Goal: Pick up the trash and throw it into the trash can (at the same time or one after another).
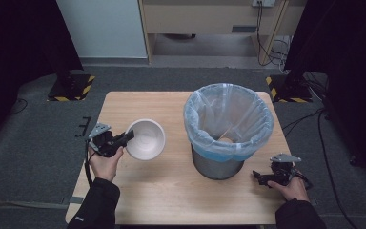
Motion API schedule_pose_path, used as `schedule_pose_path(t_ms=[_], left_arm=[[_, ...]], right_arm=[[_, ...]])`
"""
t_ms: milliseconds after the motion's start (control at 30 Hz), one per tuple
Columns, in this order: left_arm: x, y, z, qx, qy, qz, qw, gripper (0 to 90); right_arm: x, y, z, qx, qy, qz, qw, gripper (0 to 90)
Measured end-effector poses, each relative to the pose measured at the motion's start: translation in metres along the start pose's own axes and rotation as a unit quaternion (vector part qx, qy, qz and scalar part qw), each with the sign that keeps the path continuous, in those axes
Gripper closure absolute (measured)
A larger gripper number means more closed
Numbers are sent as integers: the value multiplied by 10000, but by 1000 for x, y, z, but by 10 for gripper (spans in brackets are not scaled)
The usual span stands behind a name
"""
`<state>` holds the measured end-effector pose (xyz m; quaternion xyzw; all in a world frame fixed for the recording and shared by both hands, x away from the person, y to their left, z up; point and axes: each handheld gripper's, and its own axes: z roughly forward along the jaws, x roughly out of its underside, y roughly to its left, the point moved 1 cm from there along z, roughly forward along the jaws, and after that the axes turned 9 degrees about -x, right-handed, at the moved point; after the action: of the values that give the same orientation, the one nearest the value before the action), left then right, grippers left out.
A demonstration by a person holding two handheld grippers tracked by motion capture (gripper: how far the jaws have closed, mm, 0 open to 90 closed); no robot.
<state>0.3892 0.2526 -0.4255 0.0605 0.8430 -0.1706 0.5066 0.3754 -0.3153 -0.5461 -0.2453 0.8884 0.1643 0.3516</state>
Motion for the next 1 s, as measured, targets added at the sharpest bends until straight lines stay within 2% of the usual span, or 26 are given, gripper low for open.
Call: schedule_pose_path(t_ms=[300, 500, 767, 1000], left_arm=[[-15, -3, -18, 85, -433, -41, 9990, 832], [-26, -10, -32, 173, -756, 0, 9970, 832], [-39, -22, -49, 348, -1133, 69, 9929, 832], [-50, -34, -65, 511, -1477, 138, 9876, 832]], right_arm=[[0, 0, 0, -1, 0, 11, 10000, 8], [0, 0, 0, 0, 0, 2, 10000, 8], [0, 0, 0, 1, -1, 1, 10000, 8], [0, 0, 0, 1, 0, 1, 10000, 8]])
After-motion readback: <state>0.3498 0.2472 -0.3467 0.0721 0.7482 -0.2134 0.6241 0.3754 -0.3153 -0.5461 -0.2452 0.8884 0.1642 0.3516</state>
